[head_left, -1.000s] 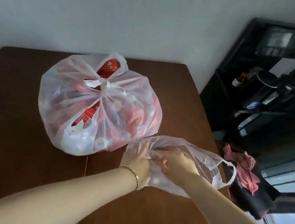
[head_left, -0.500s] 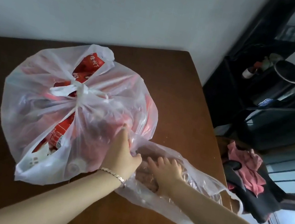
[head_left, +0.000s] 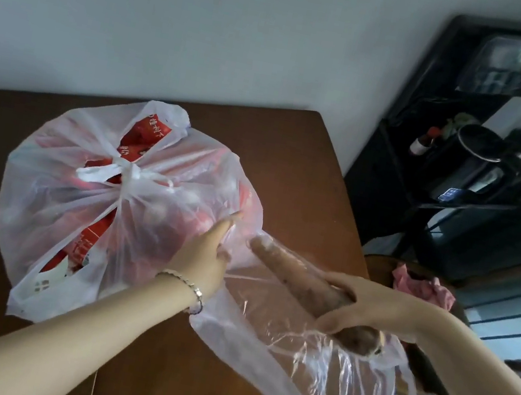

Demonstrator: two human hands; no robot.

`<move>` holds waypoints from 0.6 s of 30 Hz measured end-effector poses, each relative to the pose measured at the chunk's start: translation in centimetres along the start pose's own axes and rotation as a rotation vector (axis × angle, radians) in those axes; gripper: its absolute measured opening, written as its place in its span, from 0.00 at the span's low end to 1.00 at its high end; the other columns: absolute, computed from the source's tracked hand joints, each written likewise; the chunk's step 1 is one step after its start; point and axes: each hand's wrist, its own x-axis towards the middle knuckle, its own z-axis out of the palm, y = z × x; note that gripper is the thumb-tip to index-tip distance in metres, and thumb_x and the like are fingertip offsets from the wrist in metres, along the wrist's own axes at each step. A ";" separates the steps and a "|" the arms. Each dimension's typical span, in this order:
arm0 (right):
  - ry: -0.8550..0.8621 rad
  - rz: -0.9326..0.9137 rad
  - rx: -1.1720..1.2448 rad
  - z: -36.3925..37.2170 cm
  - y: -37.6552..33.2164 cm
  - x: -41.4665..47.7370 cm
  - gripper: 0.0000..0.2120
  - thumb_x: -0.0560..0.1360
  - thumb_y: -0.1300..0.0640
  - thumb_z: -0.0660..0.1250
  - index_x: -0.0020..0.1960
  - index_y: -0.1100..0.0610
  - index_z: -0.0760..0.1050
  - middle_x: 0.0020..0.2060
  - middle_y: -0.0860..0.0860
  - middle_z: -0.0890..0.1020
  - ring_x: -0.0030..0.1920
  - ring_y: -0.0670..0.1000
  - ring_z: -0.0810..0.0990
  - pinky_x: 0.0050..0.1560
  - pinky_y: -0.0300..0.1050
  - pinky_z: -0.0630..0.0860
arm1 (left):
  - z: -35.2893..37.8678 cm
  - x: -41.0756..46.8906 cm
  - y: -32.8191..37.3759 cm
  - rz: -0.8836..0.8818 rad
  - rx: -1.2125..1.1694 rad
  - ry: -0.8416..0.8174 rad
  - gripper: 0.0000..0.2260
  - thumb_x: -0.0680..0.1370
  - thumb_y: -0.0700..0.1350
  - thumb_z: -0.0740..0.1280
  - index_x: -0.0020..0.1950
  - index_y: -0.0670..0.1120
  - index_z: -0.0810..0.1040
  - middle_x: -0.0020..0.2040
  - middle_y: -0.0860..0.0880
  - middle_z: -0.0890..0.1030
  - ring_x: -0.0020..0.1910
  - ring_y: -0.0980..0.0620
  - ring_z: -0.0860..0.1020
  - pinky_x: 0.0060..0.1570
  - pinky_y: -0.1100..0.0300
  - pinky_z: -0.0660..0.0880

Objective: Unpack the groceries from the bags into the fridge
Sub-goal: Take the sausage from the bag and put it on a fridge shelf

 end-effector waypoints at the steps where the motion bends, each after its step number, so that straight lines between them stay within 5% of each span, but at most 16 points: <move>1: 0.085 -0.023 0.055 -0.2 0.4 -0.8 0.30 0.58 0.47 0.75 0.59 0.46 0.70 0.51 0.50 0.79 0.48 0.49 0.81 0.54 0.43 0.79 | 0.5 0.4 0.8 -0.004 -0.080 0.042 0.26 0.79 0.35 0.55 0.71 0.59 0.62 0.53 0.45 0.79 0.40 0.45 0.78 0.38 0.59 0.73; 3: 0.232 -0.094 0.229 -0.2 1.2 -1.9 0.29 0.55 0.48 0.75 0.55 0.44 0.71 0.49 0.50 0.80 0.44 0.46 0.82 0.48 0.40 0.80 | 1.3 1.6 2.4 -0.074 -0.235 0.121 0.26 0.78 0.33 0.53 0.67 0.59 0.67 0.49 0.49 0.79 0.34 0.47 0.78 0.38 0.56 0.77; 5: 0.285 -0.193 0.502 0.0 1.8 -2.7 0.32 0.51 0.48 0.75 0.55 0.47 0.73 0.48 0.53 0.82 0.43 0.48 0.83 0.43 0.40 0.80 | 2.1 2.8 4.0 -0.160 -0.300 0.155 0.23 0.77 0.32 0.52 0.67 0.50 0.72 0.52 0.46 0.78 0.42 0.43 0.80 0.43 0.55 0.77; 8: 0.302 -0.329 0.904 0.1 1.9 -3.4 0.38 0.45 0.49 0.79 0.53 0.59 0.77 0.40 0.58 0.83 0.38 0.55 0.83 0.37 0.45 0.80 | 3.5 4.4 5.6 -0.095 0.138 0.058 0.15 0.80 0.36 0.54 0.63 0.38 0.73 0.59 0.41 0.76 0.59 0.43 0.75 0.56 0.56 0.71; 12: 0.411 -0.339 1.091 0.3 1.1 -3.3 0.27 0.56 0.52 0.73 0.53 0.60 0.74 0.40 0.58 0.79 0.39 0.54 0.80 0.42 0.48 0.76 | 4.8 5.2 4.7 -0.016 0.369 -0.261 0.14 0.78 0.44 0.57 0.60 0.41 0.72 0.57 0.40 0.76 0.55 0.42 0.75 0.53 0.54 0.74; 15: 0.438 -0.407 1.158 0.8 0.6 -3.3 0.33 0.48 0.53 0.77 0.50 0.61 0.74 0.36 0.57 0.80 0.37 0.54 0.80 0.42 0.49 0.76 | 3.2 4.0 5.9 0.041 0.172 -0.217 0.13 0.78 0.43 0.58 0.60 0.45 0.75 0.52 0.48 0.77 0.53 0.48 0.75 0.46 0.63 0.69; 18: 0.490 -0.413 1.052 1.7 -1.2 -3.1 0.24 0.56 0.51 0.71 0.48 0.62 0.76 0.34 0.56 0.80 0.34 0.52 0.80 0.37 0.45 0.78 | 0.3 2.2 7.9 0.041 -0.342 0.070 0.11 0.78 0.47 0.63 0.57 0.46 0.79 0.48 0.54 0.76 0.50 0.55 0.73 0.50 0.65 0.68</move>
